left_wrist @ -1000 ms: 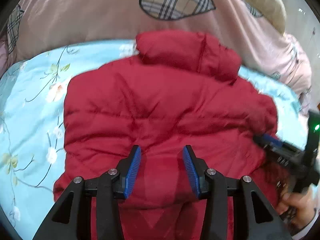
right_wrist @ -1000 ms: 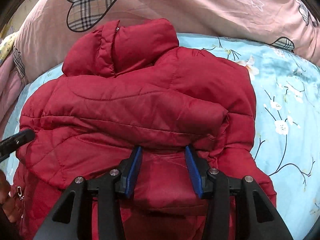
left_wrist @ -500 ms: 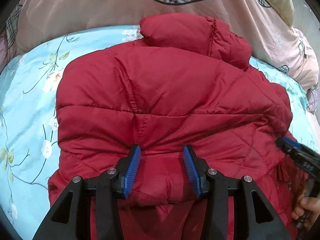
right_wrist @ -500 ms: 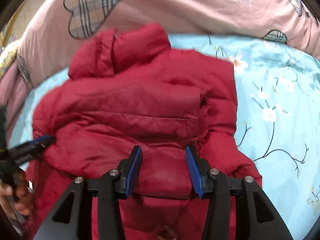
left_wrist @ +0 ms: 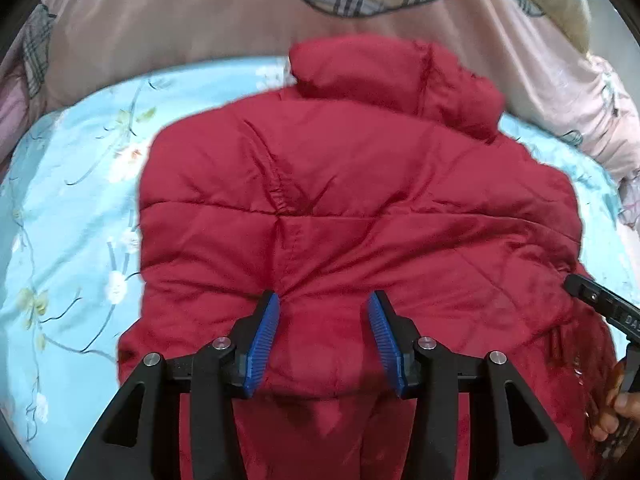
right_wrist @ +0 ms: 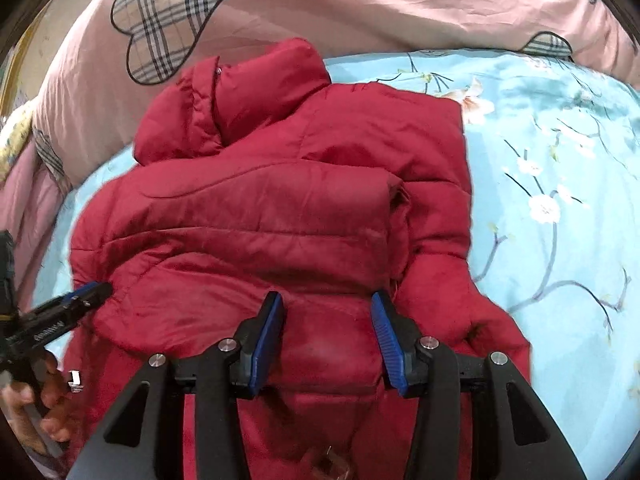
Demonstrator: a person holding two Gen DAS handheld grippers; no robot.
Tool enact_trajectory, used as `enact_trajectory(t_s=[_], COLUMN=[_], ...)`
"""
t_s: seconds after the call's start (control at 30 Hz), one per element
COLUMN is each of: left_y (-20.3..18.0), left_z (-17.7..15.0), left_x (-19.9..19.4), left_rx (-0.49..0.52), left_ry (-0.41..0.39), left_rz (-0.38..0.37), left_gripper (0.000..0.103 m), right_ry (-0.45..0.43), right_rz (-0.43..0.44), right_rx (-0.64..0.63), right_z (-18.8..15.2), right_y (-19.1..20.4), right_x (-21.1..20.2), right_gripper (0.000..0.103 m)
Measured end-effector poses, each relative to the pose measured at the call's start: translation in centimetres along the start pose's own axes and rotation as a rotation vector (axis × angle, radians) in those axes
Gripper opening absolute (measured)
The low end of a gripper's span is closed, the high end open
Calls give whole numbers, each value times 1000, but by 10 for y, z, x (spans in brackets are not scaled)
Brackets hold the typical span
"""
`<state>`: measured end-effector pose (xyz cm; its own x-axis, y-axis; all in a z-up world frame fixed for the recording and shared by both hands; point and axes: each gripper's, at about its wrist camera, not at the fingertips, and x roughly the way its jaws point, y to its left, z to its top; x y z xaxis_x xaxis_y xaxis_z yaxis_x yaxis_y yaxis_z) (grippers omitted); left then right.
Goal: Fold large clothes
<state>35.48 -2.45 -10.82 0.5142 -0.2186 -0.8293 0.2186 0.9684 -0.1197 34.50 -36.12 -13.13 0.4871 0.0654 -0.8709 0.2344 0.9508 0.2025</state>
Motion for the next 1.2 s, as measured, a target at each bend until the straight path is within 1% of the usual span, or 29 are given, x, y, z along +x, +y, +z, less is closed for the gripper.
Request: enact_trajectory(t_s=[0.03, 0.1, 0.17, 0.27, 0.47, 0.5, 0.53, 0.57, 0.6, 0.63, 0.7, 0.73, 0.87, 0.97, 1.03, 1.2], left_y=[1, 3, 7, 16, 42, 47, 51, 54, 61, 66, 75, 79, 95, 103, 106, 109], left_z=[-3, -11, -20, -37, -86, -95, -101, -108, -119, -125, -139, -145, -165, -173, -177, -192], left_x=[-7, -23, -39, -63, -104, -112, -117, -124, -131, -137, -149, -152, -168, -174, -178, -184], left_rx=[1, 0, -12, -39, -102, -107, -112, -118, -133, -139, -150, -154, -178, -197, -205, -187], left_ry=[-5, -17, -28, -40, -29, -22, -18, -13, -6, -4, 7, 15, 45, 60, 66, 93], left_rz=[3, 3, -6, -20, -28, -20, -19, -20, -17, -19, -17, -12, -8, -16, -30, -25], left_gripper=[50, 53, 55, 62, 68, 70, 75, 77, 79, 80, 81, 81, 81, 81, 81, 83], right_ry=[0, 11, 3, 10, 49, 50, 54, 60, 66, 68, 65, 69, 82, 120, 146, 172], right_rz=[15, 17, 30, 31, 44, 47, 51, 50, 46, 45, 36, 14, -30, -61, -48, -29], right_rx=[8, 7, -6, -35, -42, -43, -43, -42, -42, -40, -27, -20, -2, 11, 3, 11], right_z=[-2, -7, -15, -32, -66, -72, -78, -81, -86, -92, -101, -108, -128, -143, -153, -173], right_y=[0, 1, 3, 5, -3, -5, -8, -10, -13, -17, -23, -28, -42, -49, -48, -48], right_x=[-9, -23, -40, -64, -101, -108, -115, -120, -126, -132, -141, -146, -158, -159, -157, -161], right_gripper=[57, 69, 69, 69, 69, 69, 70, 72, 77, 82, 84, 84, 84, 84, 84, 84])
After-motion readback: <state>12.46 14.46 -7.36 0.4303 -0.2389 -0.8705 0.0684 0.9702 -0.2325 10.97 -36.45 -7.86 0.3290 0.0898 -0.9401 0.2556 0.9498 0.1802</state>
